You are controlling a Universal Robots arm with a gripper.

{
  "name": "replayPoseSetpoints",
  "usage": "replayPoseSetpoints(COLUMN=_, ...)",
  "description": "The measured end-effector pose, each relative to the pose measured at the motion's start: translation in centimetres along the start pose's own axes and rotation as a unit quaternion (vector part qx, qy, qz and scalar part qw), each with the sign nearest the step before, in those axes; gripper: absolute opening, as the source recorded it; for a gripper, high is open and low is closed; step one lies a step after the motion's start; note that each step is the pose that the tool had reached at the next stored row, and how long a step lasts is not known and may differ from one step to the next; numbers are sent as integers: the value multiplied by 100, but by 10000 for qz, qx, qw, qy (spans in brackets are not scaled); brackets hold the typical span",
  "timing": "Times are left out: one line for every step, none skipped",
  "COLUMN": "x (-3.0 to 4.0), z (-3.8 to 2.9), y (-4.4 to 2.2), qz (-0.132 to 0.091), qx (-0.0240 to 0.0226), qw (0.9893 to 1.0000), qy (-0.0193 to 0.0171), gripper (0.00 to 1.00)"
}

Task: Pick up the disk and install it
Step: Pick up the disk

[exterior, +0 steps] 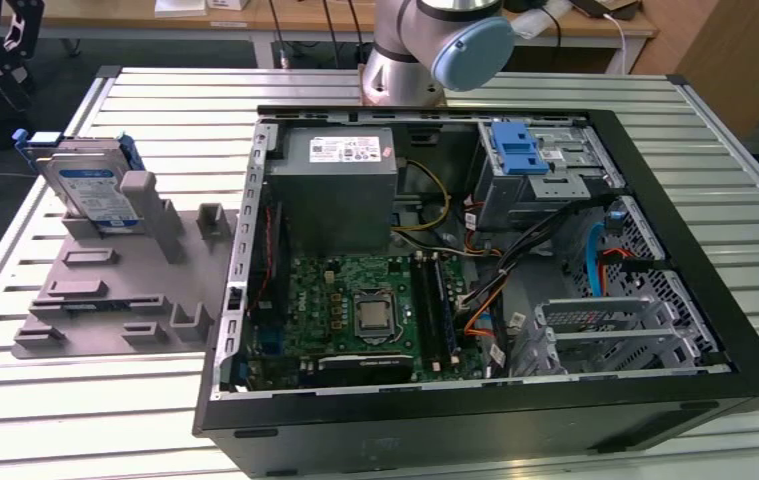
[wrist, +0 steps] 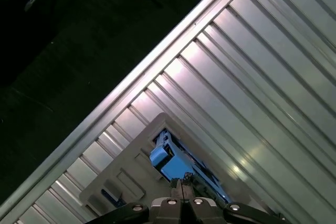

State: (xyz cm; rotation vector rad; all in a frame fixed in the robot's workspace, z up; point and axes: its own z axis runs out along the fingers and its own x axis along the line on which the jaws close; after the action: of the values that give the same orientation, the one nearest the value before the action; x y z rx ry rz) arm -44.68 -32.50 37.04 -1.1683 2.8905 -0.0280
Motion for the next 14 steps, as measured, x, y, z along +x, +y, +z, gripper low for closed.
replayPoseSetpoints(x=0, z=0, y=0, qz=-23, qx=0, qw=10000, qy=0, gripper=11)
replayPoseSetpoints(x=0, z=0, y=0, qz=-45, qx=-1, qw=10000, qy=-1, gripper=11)
replayPoseSetpoints(x=0, z=0, y=0, qz=-68, qx=-1, qw=10000, qy=-2, gripper=11)
replayPoseSetpoints(x=0, z=0, y=0, qz=-91, qx=-2, qw=10000, qy=-2, gripper=11)
replayPoseSetpoints(x=0, z=0, y=0, qz=-113, qx=-2, qw=9999, qy=-3, gripper=11)
replayPoseSetpoints(x=0, z=0, y=0, qz=-138, qx=-2, qw=9999, qy=-4, gripper=11)
replayPoseSetpoints(x=0, z=0, y=0, qz=-161, qx=-3, qw=9999, qy=-4, gripper=11)
replayPoseSetpoints(x=0, z=0, y=0, qz=-184, qx=-3, qw=9998, qy=-5, gripper=11)
replayPoseSetpoints(x=0, z=0, y=0, qz=-207, qx=-3, qw=9998, qy=-5, gripper=11)
replayPoseSetpoints(x=0, z=0, y=0, qz=-229, qx=-3, qw=9997, qy=-6, gripper=11)
replayPoseSetpoints(x=0, z=0, y=0, qz=-252, qx=-4, qw=9997, qy=-6, gripper=11)
replayPoseSetpoints(x=0, z=0, y=0, qz=-297, qx=-5, qw=9996, qy=-7, gripper=11)
replayPoseSetpoints(x=0, z=0, y=0, qz=-319, qx=-5, qw=9995, qy=-8, gripper=11)
replayPoseSetpoints(x=0, z=0, y=0, qz=-341, qx=-5, qw=9994, qy=-9, gripper=11)
